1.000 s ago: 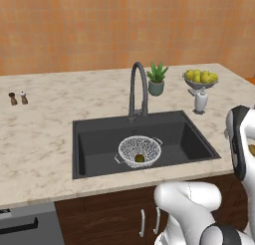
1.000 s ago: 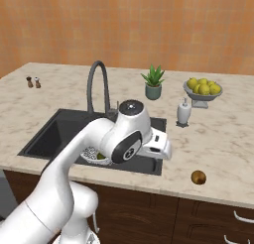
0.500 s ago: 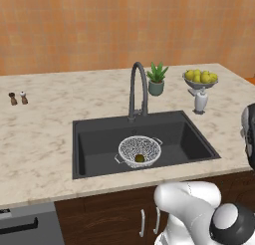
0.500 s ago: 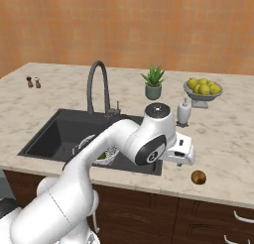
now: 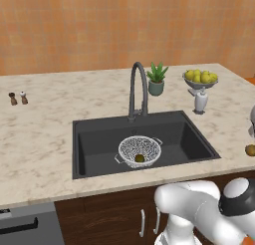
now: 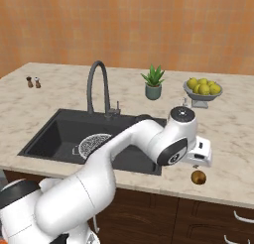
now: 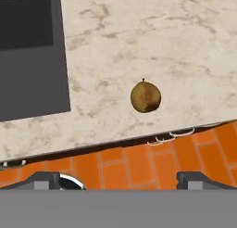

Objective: Put the colander in the sink, put the mango, pear in the colander, and turn on the sink faucet and pour water over the colander.

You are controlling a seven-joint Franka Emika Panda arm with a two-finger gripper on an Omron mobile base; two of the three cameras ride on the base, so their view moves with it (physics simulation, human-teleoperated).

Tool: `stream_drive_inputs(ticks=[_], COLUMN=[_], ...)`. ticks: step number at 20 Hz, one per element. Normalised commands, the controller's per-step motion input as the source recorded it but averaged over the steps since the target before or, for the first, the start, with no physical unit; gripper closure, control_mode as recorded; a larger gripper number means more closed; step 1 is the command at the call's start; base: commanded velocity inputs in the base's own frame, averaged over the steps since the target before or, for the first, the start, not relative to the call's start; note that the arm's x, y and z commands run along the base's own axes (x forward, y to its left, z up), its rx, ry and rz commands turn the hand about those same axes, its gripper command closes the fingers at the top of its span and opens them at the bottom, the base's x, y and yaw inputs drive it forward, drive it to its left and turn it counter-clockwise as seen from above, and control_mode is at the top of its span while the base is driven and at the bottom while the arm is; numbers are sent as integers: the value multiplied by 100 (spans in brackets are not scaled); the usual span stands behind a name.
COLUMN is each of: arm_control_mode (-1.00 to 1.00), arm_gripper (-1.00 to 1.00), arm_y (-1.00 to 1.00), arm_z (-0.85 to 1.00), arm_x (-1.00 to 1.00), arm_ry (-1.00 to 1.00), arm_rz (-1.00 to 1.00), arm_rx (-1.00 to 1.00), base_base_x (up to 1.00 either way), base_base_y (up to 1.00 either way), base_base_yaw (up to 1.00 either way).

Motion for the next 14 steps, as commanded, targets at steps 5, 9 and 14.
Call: stream_drive_inputs(ticks=[5,9,14], arm_control_mode=[-100,-100,-100], arm_gripper=[-100,-100,-100], arm_y=[-38,-32,-9], arm_z=[-15,-26,-45], arm_x=[34,19,25], arm_ry=[0,0,0], arm_rz=[4,0,0], arm_rx=[2,0,0], base_base_x=[0,0,0], base_base_y=[0,0,0], base_base_yaw=[0,0,0])
